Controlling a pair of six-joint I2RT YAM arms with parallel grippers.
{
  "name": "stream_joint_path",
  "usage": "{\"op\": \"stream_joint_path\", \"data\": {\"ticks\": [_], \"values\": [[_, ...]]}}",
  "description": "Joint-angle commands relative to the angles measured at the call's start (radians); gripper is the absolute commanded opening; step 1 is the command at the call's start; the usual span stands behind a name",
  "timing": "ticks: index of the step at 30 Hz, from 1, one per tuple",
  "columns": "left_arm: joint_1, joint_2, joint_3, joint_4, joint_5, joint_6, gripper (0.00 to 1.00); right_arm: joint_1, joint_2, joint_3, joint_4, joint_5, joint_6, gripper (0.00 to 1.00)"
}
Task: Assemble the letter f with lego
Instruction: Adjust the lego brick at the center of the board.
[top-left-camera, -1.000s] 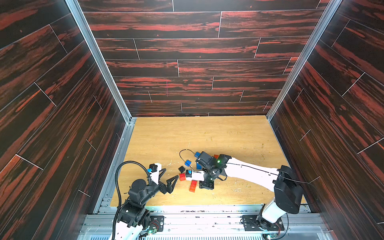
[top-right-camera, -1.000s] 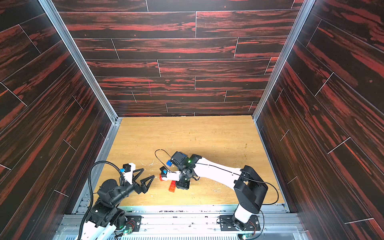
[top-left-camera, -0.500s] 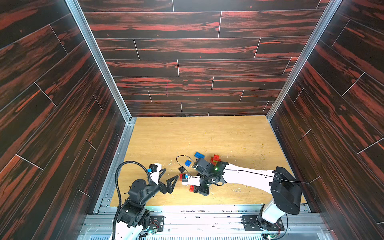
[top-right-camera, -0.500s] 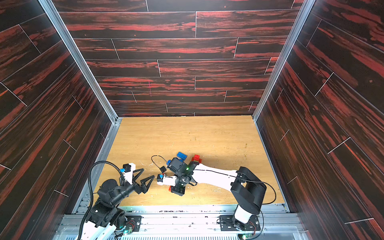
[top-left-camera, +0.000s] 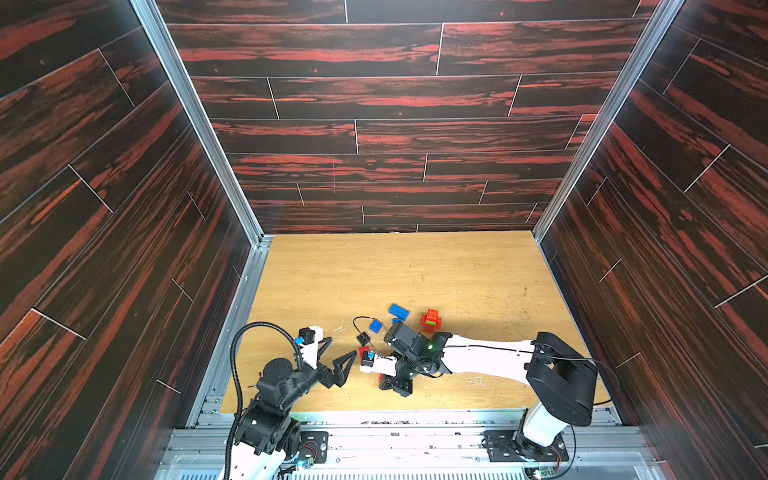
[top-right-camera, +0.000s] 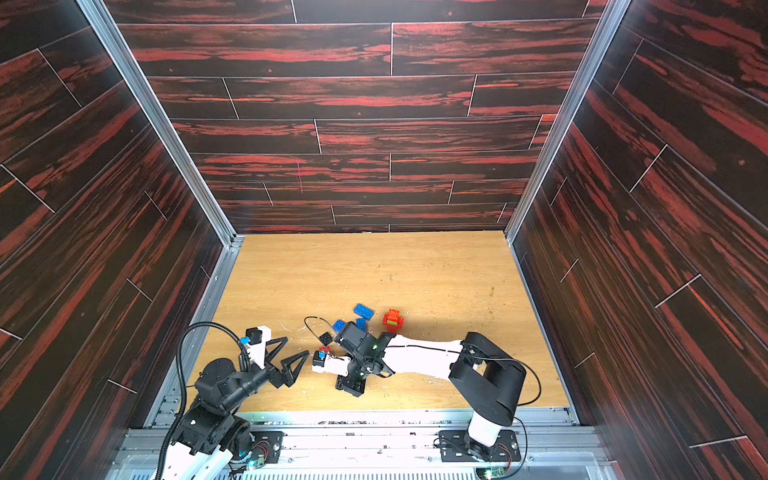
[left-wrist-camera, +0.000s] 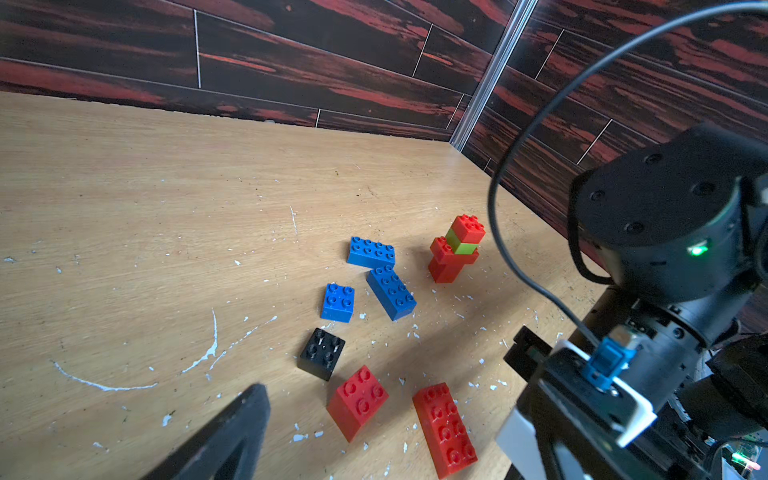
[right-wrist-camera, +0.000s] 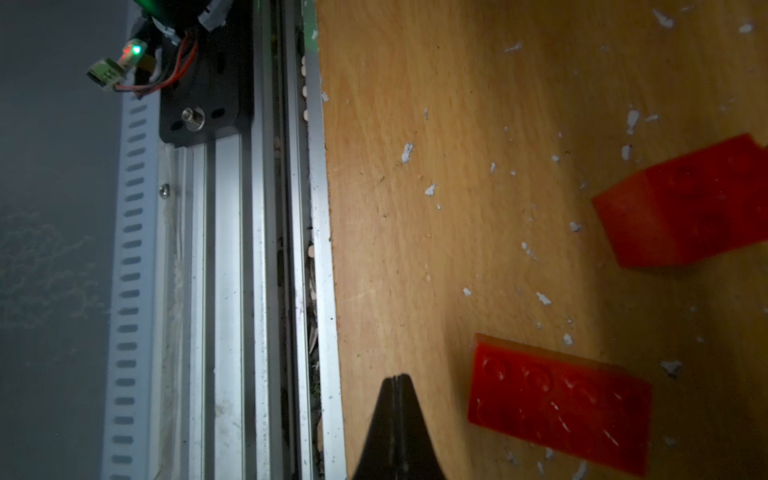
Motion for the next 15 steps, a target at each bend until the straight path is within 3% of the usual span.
{"op": "stream_joint_path", "data": {"ticks": [1, 15], "values": [[-0.003, 0.002, -0.006, -0.010, -0.001, -0.001, 1.00, 0.008, 0.027, -0.009, 0.037, -0.017, 0.021, 0.00], [-0.002, 0.003, -0.006, -0.010, 0.001, 0.001, 1.00, 0.013, 0.074, 0.005, 0.061, 0.116, 0.089, 0.00]]}}
